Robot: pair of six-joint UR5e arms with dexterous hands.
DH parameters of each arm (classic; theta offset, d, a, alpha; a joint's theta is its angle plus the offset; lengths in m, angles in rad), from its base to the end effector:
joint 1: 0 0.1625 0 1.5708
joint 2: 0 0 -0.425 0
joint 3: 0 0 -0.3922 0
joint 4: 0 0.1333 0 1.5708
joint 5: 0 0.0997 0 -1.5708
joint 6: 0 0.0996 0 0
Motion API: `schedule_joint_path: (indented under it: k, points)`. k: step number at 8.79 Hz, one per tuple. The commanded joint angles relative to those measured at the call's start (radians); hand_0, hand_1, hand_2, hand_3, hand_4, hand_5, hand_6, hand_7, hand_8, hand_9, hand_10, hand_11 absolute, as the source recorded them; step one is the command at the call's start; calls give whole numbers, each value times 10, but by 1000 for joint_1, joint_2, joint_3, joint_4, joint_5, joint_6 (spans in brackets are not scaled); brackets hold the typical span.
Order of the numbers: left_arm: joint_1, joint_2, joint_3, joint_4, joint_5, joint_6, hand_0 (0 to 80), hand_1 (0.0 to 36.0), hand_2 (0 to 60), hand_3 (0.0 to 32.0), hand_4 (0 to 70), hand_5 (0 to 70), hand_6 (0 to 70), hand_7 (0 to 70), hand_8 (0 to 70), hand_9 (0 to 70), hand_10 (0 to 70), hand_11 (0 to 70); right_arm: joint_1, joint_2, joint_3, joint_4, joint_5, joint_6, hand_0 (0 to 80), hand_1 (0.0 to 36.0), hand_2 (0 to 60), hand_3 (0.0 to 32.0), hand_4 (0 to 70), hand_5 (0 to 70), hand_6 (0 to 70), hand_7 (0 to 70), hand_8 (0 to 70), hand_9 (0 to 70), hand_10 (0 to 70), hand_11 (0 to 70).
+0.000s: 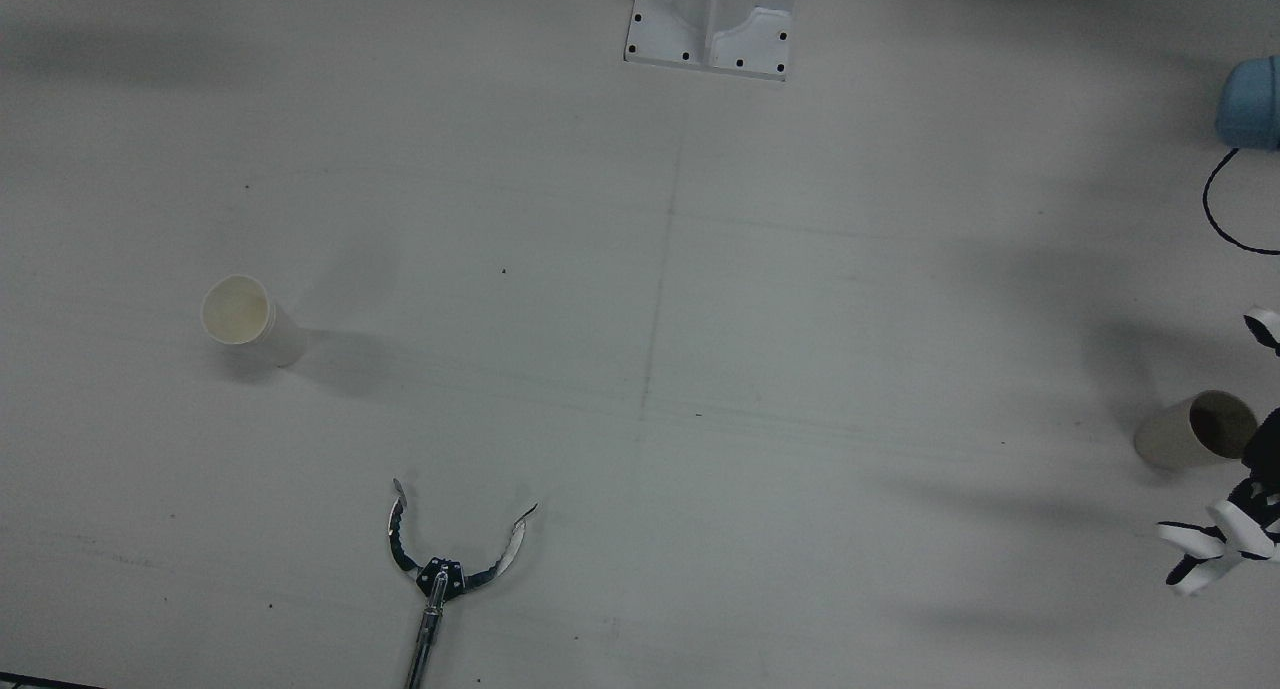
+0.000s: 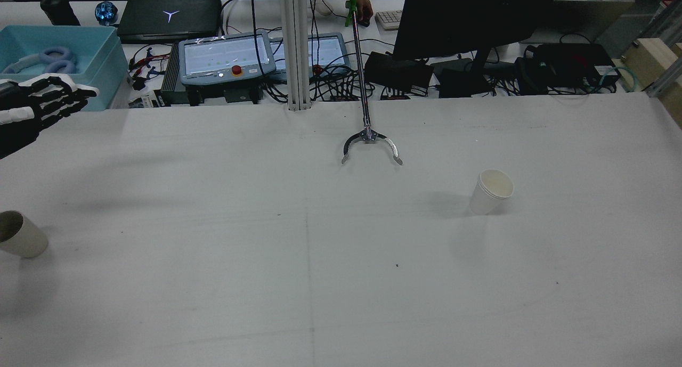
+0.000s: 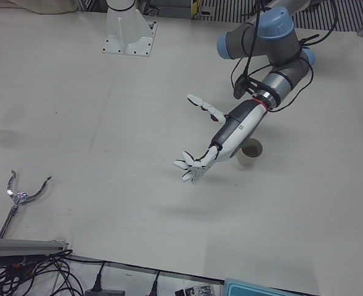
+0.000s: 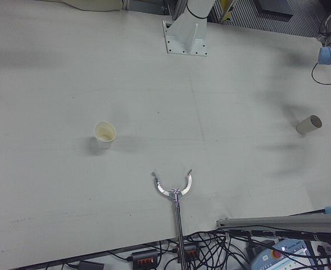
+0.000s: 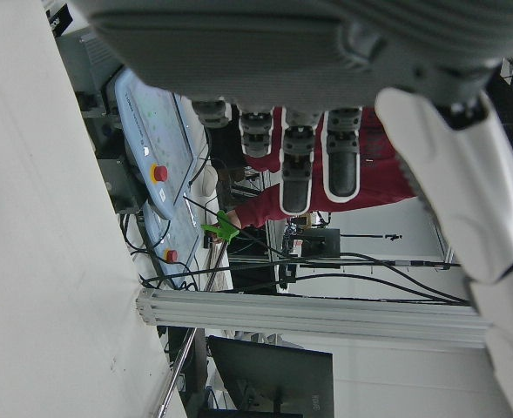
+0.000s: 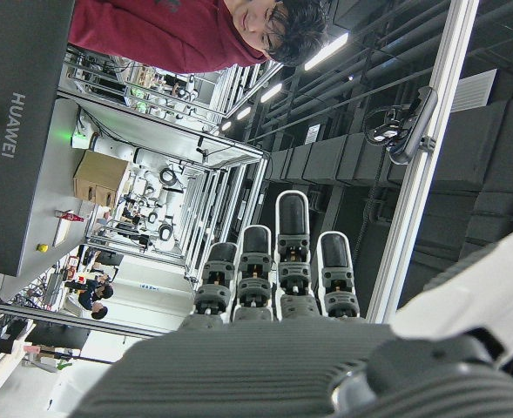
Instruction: Pour water
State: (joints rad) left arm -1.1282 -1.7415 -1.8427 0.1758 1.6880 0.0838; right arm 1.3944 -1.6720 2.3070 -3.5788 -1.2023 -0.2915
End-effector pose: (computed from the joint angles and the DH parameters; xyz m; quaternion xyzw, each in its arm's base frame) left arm 0.1249 -0.5476 0.4834 -0.1766 0.7744 -0.5728 0.2025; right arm 0.0993 -0.4072 0.4322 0.1597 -0.7524 0.6390 0.0066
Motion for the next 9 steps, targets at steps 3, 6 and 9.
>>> schedule_joint_path:
  k: [3, 6, 9]
  points:
    - [1, 2, -3, 1, 2, -6, 416, 94, 96, 0, 19, 505, 158, 261, 40, 88, 9, 21, 5, -11, -8, 0, 0, 0, 199, 46, 203, 0, 23, 352, 251, 366, 148, 237, 118, 174]
    - [-18, 29, -70, -53, -31, 5, 420, 125, 145, 0, 8, 84, 35, 65, 0, 0, 0, 0, 15, -11, -50, 2, -6, -11, 221, 52, 214, 0, 35, 310, 242, 344, 136, 219, 128, 189]
    - [-25, 79, -96, -116, -183, 84, 443, 145, 124, 44, 0, 0, 0, 0, 0, 0, 0, 0, 97, 26, -193, 29, -86, -38, 290, 81, 156, 0, 0, 0, 55, 32, 2, 0, 50, 81]
